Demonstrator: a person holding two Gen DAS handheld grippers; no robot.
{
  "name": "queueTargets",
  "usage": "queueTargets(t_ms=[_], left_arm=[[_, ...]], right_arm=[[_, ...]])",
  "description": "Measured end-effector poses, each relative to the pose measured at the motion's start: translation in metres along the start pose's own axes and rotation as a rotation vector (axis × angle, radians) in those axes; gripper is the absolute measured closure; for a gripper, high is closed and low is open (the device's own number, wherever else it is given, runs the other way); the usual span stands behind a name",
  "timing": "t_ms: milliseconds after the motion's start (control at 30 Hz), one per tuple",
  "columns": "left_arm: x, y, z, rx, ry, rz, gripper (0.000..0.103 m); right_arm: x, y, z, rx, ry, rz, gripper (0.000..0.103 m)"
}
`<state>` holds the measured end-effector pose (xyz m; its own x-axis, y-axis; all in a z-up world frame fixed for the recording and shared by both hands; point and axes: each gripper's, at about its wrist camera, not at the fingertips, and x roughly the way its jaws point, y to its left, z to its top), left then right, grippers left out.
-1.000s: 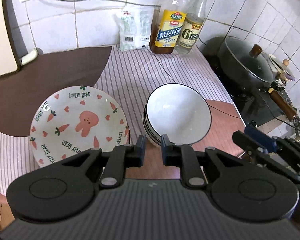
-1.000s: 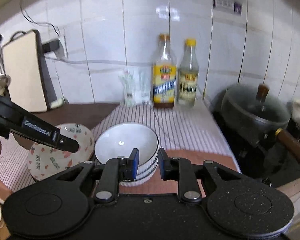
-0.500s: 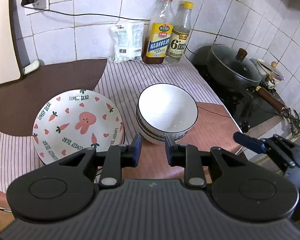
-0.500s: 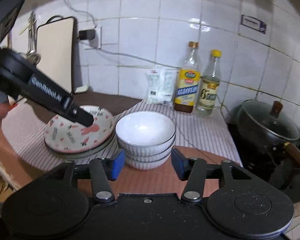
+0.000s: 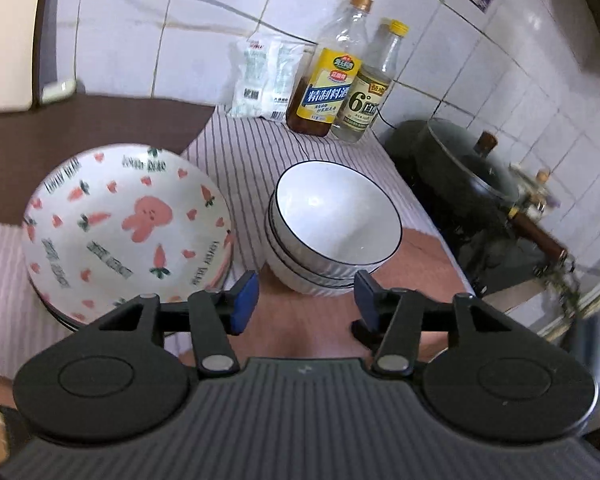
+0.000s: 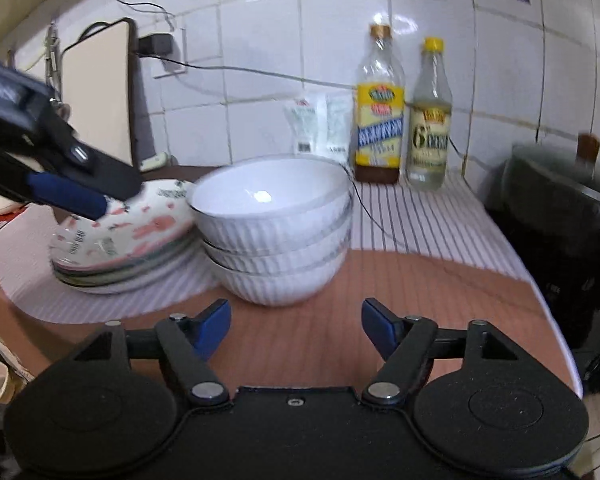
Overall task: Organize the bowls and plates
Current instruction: 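Grasp the rim of the three-bowl stack with both grippers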
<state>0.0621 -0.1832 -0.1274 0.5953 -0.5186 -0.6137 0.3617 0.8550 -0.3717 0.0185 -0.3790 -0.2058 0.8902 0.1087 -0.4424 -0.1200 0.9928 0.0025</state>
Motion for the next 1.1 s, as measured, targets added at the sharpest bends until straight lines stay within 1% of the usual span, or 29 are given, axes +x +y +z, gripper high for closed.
queueTargets(t_ms=[33, 167, 200, 300, 333, 400, 467, 533, 633, 700, 800, 833, 933, 1000, 1033, 1100], left_arm=[[0.003, 0.002, 0.000, -0.023, 0.002, -0.014, 0.046], [0.020, 0.006, 0.004, -0.101, 0.009, -0.036, 0.038], [0.025, 0.007, 0.005, -0.117, 0.009, -0.038, 0.038], [0.041, 0.012, 0.006, -0.175, 0.006, -0.047, 0.038], [0.046, 0.013, 0.006, -0.200, 0.012, -0.039, 0.038], [0.056, 0.014, 0.006, -0.218, 0.030, -0.030, 0.038], [0.064, 0.015, 0.007, -0.226, 0.058, -0.042, 0.038], [0.072, 0.017, 0.008, -0.261, 0.077, -0.034, 0.038], [0.083, 0.018, 0.014, -0.291, 0.102, -0.009, 0.039], [0.094, 0.020, 0.017, -0.311, 0.136, 0.002, 0.040], [0.108, 0.024, 0.021, -0.343, 0.188, 0.012, 0.041], [0.110, 0.025, 0.021, -0.351, 0.195, 0.010, 0.043], [0.113, 0.023, 0.022, -0.345, 0.201, 0.023, 0.045], [0.114, 0.021, 0.021, -0.346, 0.207, 0.021, 0.050], [0.115, 0.021, 0.021, -0.354, 0.208, 0.025, 0.051], [0.116, 0.020, 0.021, -0.356, 0.201, 0.048, 0.055]], right_arm=[[0.005, -0.004, -0.002, 0.011, 0.000, 0.001, 0.015], [0.018, -0.015, -0.007, 0.023, -0.043, 0.012, 0.013], [0.020, -0.016, -0.007, 0.024, -0.059, 0.023, 0.012], [0.028, -0.019, -0.008, 0.009, -0.103, 0.098, 0.003], [0.032, -0.018, -0.008, -0.009, -0.105, 0.112, 0.003], [0.039, -0.014, -0.008, -0.042, -0.109, 0.112, 0.003], [0.046, -0.011, -0.008, -0.053, -0.110, 0.109, 0.003], [0.054, -0.010, -0.008, -0.055, -0.108, 0.115, 0.003], [0.064, -0.008, -0.008, -0.087, -0.108, 0.125, 0.003], [0.070, -0.006, -0.008, -0.116, -0.105, 0.126, 0.003], [0.076, -0.005, -0.008, -0.123, -0.107, 0.136, 0.003], [0.078, -0.005, -0.007, -0.121, -0.113, 0.140, 0.003], [0.083, -0.004, -0.006, -0.128, -0.127, 0.145, 0.002], [0.084, -0.004, -0.005, -0.124, -0.122, 0.148, 0.001], [0.084, -0.004, -0.004, -0.121, -0.120, 0.150, 0.001], [0.084, -0.004, -0.004, -0.123, -0.118, 0.149, 0.001]])
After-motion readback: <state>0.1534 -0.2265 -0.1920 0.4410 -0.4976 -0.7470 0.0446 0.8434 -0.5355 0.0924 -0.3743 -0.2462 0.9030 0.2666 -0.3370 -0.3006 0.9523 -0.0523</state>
